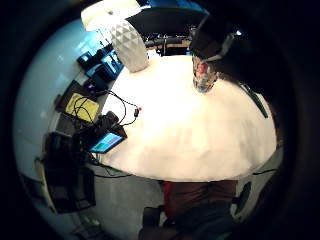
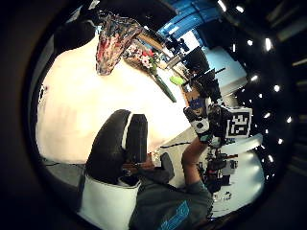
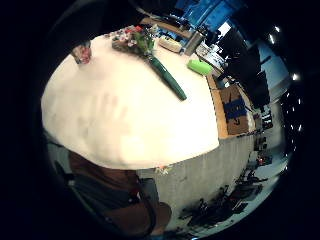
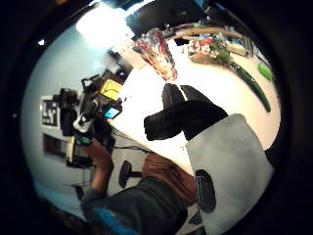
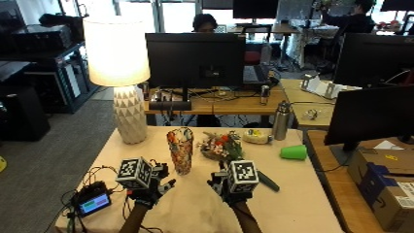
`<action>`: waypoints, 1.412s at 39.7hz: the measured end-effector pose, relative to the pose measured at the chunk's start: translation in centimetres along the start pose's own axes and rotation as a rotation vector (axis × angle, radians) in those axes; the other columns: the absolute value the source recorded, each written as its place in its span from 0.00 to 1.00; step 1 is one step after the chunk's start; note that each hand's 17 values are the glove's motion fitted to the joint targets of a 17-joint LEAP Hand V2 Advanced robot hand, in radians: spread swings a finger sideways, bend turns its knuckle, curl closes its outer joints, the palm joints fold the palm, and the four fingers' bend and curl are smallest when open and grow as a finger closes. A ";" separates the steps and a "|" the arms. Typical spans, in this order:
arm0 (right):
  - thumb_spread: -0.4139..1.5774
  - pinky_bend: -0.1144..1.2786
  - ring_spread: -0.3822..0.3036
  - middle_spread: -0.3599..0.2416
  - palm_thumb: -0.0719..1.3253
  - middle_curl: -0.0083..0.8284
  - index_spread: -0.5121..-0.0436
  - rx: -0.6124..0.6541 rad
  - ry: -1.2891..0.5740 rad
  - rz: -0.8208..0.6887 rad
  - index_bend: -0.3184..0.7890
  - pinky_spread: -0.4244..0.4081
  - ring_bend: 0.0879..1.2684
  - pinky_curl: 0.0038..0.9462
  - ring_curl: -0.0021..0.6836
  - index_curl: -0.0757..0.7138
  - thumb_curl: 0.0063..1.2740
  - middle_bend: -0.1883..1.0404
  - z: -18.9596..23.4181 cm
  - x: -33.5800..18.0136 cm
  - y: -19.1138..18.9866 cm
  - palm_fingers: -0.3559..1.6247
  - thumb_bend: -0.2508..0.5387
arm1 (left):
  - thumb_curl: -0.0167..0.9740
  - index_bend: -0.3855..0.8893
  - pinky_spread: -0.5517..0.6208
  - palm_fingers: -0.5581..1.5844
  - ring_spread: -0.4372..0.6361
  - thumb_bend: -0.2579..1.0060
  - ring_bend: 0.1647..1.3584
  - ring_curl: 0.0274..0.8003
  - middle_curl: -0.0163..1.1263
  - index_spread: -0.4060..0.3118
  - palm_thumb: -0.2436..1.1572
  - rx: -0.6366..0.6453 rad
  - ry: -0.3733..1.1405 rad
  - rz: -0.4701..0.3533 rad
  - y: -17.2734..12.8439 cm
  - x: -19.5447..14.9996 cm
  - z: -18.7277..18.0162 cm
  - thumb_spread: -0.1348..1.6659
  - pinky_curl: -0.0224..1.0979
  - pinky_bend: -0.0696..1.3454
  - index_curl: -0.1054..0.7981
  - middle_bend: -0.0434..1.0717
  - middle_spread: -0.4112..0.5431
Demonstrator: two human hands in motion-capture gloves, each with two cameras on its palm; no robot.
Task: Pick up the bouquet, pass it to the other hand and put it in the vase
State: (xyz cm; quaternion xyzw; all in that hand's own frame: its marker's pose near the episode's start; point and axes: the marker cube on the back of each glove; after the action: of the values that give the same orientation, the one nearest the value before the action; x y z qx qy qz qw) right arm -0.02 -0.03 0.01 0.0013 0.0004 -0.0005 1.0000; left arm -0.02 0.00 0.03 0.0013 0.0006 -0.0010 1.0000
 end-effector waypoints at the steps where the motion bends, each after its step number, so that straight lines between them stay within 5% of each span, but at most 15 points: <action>1: 0.42 0.33 0.64 0.61 0.32 0.11 0.72 0.001 0.001 -0.001 0.44 0.71 0.20 0.07 0.11 0.16 0.06 0.39 0.0 0.0 0.0 0.47 0.62 | 0.07 0.52 0.61 0.59 0.47 0.29 0.21 0.07 0.08 0.44 0.31 0.001 0.000 -0.001 0.0 0.0 0.0 0.31 0.07 0.23 0.22 0.27 0.40; 7: 0.60 0.34 0.70 0.62 0.36 0.20 0.51 -0.015 0.036 -0.003 0.43 0.83 0.23 0.17 0.24 0.28 0.10 0.39 0.0 0.2 0.3 0.44 0.63 | 0.12 0.52 0.70 0.57 0.50 0.28 0.24 0.20 0.18 0.38 0.33 0.022 -0.005 -0.009 0.0 -0.4 0.0 0.49 0.15 0.20 0.32 0.25 0.39; 14: 0.70 0.34 0.73 0.63 0.38 0.26 0.40 -0.013 0.042 -0.008 0.42 0.89 0.22 0.22 0.29 0.33 0.14 0.38 0.1 0.4 0.2 0.42 0.59 | 0.17 0.50 0.78 0.56 0.52 0.25 0.23 0.24 0.22 0.35 0.34 0.020 -0.002 -0.019 0.0 -0.7 -0.1 0.59 0.18 0.17 0.39 0.22 0.38; 24: 0.76 0.35 0.76 0.64 0.40 0.32 0.36 0.001 0.090 0.021 0.41 0.92 0.22 0.27 0.33 0.37 0.18 0.36 0.5 3.8 0.0 0.40 0.51 | 0.22 0.47 0.81 0.56 0.53 0.20 0.22 0.27 0.26 0.33 0.35 0.026 0.003 -0.016 0.3 -0.3 -0.3 0.64 0.19 0.17 0.45 0.20 0.38; 40: 0.77 0.45 0.82 0.66 0.44 0.35 0.35 0.019 0.067 0.186 0.39 0.93 0.17 0.34 0.35 0.36 0.22 0.30 6.4 16.4 -4.2 0.28 0.40 | 0.27 0.45 0.83 0.55 0.54 0.19 0.23 0.31 0.29 0.32 0.35 0.044 -0.009 -0.016 0.5 -0.8 0.3 0.67 0.22 0.17 0.52 0.19 0.39; 56: 0.77 0.51 0.86 0.69 0.49 0.37 0.35 -0.204 0.093 0.343 0.39 0.93 0.19 0.37 0.37 0.35 0.25 0.31 15.5 23.5 -7.0 0.24 0.31 | 0.29 0.44 0.83 0.54 0.55 0.19 0.23 0.33 0.31 0.34 0.35 0.034 -0.015 -0.053 1.1 -1.4 0.5 0.67 0.24 0.17 0.53 0.20 0.40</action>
State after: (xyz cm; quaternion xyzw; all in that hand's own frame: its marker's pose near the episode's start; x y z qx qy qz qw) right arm 23.45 -7.12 15.45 -0.0999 0.0463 0.1700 0.9793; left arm -1.46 1.11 0.55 0.0183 -0.0070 -0.0273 0.9994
